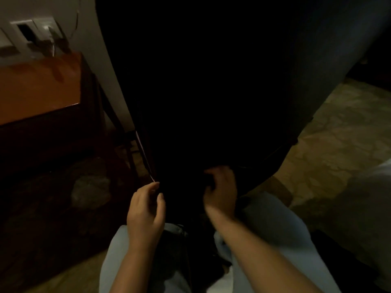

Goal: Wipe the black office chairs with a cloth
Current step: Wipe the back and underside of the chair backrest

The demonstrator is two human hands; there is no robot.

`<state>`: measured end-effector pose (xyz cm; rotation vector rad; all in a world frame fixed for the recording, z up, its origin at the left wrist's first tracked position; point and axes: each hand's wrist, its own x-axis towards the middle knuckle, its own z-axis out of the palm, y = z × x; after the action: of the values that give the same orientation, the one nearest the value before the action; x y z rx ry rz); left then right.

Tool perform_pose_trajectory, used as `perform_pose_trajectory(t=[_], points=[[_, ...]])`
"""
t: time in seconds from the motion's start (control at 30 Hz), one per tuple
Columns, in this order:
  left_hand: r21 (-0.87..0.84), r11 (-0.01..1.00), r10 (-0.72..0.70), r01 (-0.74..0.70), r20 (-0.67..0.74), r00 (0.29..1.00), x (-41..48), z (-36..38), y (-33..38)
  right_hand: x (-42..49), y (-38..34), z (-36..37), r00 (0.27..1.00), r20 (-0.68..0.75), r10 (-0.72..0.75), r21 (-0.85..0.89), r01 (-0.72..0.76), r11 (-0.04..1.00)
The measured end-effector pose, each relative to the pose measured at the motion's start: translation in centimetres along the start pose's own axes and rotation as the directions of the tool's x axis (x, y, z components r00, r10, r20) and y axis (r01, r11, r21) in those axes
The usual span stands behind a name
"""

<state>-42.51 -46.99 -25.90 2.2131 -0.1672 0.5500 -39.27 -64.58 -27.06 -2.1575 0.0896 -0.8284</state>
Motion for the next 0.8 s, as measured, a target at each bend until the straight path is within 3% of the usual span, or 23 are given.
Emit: perform_pose_trajectory(t=[0.13, 0.27, 0.47, 0.57, 0.67, 0.73, 0.8], points=[[0.052, 0.999, 0.002, -0.004, 0.022, 1.0, -0.4, -0.2, 0.0, -3.5, -4.2, 2.8, 0.91, 0.303, -0.285, 0.112, 0.262, 0.958], [0.065, 0.998, 0.006, -0.008, 0.026, 1.0, -0.6, -0.5, -0.3, -3.5, -2.8, 2.9, 0.889, 0.304, -0.344, 0.129, 0.319, 0.939], [0.019, 1.0, 0.002, -0.002, 0.003, 1.0, -0.3, -0.4, -0.4, 1.0, 1.3, -1.6, 0.974, 0.098, -0.203, 0.107, 0.192, 0.976], [-0.005, 1.0, 0.007, -0.007, 0.002, 1.0, -0.3, -0.4, -0.5, 2.8, 4.0, -4.2, 1.0, -0.022, -0.006, 0.072, 0.007, 0.997], [-0.014, 1.0, 0.012, -0.012, -0.004, 1.0, -0.2, -0.5, -0.6, 3.9, 5.9, -5.5, 0.981, -0.073, 0.182, 0.053, -0.179, 0.982], [-0.02, 1.0, 0.005, -0.005, -0.01, 1.0, -0.1, -0.5, -0.5, 4.4, 5.6, -6.3, 0.966, -0.164, 0.201, 0.087, -0.188, 0.978], [-0.027, 1.0, -0.014, 0.014, -0.014, 1.0, -0.1, -0.6, -0.3, 5.2, 3.4, -7.3, 0.953, -0.273, 0.135, 0.117, -0.107, 0.987]])
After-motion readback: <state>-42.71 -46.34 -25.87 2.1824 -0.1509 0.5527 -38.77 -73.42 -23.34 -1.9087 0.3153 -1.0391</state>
